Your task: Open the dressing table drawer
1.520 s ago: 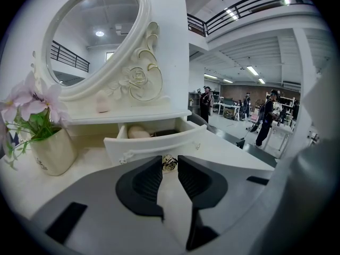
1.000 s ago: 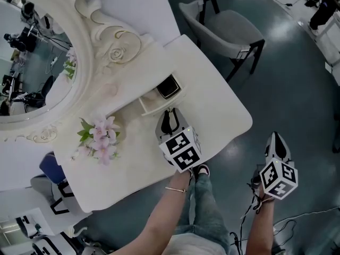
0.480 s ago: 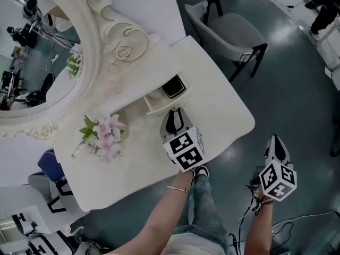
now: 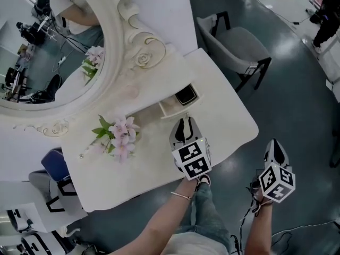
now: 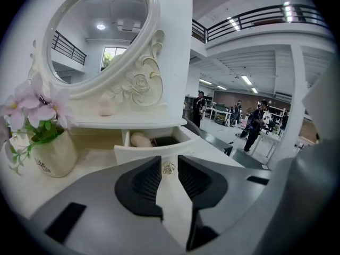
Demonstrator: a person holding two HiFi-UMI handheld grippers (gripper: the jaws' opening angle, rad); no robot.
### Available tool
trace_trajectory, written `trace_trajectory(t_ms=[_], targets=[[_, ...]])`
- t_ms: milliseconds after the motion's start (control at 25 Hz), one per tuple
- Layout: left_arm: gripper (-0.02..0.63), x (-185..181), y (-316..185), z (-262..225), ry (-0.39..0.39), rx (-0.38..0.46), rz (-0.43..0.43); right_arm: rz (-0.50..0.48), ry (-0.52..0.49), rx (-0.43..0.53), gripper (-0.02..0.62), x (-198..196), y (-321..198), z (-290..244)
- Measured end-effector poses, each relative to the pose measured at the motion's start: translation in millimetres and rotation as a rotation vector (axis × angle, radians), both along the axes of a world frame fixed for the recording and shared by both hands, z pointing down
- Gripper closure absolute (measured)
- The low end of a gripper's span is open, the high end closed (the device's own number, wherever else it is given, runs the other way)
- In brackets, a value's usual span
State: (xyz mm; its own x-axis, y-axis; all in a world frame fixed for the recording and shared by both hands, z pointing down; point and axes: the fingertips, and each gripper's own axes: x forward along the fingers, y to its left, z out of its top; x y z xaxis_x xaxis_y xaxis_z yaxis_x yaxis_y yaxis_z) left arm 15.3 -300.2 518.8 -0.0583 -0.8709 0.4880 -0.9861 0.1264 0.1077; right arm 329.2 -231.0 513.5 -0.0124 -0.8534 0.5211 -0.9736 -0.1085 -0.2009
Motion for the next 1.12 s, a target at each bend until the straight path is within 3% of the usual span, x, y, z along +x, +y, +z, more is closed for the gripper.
trace_trajectory(t_ms=[280,520,800,1120], targets=[[0.503,-2,7,-62,-0.025,0.095,0.118,-0.051,-0.008,0.057,0.589,-31,-13,-29],[0.503,-33,25,-130,0.007,0.167,0.173,-0.103,-0.051,0.142,0.589,-67,-18,-78],[0.527,-95,42,-198,0.033,0.248,0.159,-0.211,-0.04,0.283,0.589,-115,-42,-150],[0.558,-182,67,-243,-0.009,0.355,0.073,-0.285,-0.007,0.382,0.589,-154,-53,-200]])
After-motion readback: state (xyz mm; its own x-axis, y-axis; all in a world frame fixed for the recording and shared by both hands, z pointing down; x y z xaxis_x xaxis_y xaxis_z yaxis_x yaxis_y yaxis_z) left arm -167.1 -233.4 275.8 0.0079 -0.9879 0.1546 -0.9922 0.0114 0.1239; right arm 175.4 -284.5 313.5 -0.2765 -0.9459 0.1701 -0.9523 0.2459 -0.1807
